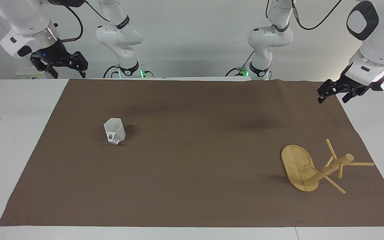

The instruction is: Hang cup on rack

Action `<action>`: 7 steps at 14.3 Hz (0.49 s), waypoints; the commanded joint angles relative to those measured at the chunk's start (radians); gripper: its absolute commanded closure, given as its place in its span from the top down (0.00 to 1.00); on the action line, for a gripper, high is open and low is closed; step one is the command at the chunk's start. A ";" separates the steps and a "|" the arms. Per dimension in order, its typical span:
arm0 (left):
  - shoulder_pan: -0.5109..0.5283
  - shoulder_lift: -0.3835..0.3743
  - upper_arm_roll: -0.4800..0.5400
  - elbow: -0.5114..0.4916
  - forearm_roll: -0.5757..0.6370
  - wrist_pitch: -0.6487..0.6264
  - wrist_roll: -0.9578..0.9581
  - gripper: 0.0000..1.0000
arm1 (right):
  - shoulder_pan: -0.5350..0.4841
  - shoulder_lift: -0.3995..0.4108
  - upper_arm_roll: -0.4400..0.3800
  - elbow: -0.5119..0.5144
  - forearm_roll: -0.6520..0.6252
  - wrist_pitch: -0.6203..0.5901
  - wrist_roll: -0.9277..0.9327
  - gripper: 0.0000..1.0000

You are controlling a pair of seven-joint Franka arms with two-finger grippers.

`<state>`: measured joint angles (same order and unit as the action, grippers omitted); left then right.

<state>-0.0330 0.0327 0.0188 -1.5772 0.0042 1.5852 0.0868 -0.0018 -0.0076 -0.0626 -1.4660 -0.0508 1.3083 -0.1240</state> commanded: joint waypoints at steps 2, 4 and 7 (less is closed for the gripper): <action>-0.010 -0.022 0.012 -0.024 -0.009 -0.004 0.008 1.00 | -0.006 0.003 0.001 0.004 0.008 0.008 0.014 0.99; -0.010 -0.022 0.012 -0.024 -0.009 -0.004 0.008 1.00 | -0.004 -0.002 0.001 0.001 0.009 -0.001 0.021 0.99; -0.010 -0.022 0.012 -0.024 -0.009 -0.004 0.008 1.00 | -0.004 -0.023 0.000 -0.045 0.009 -0.020 -0.037 0.99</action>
<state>-0.0330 0.0327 0.0188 -1.5772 0.0042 1.5852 0.0868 -0.0022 -0.0077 -0.0627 -1.4725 -0.0507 1.2993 -0.1281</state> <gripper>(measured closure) 0.000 0.004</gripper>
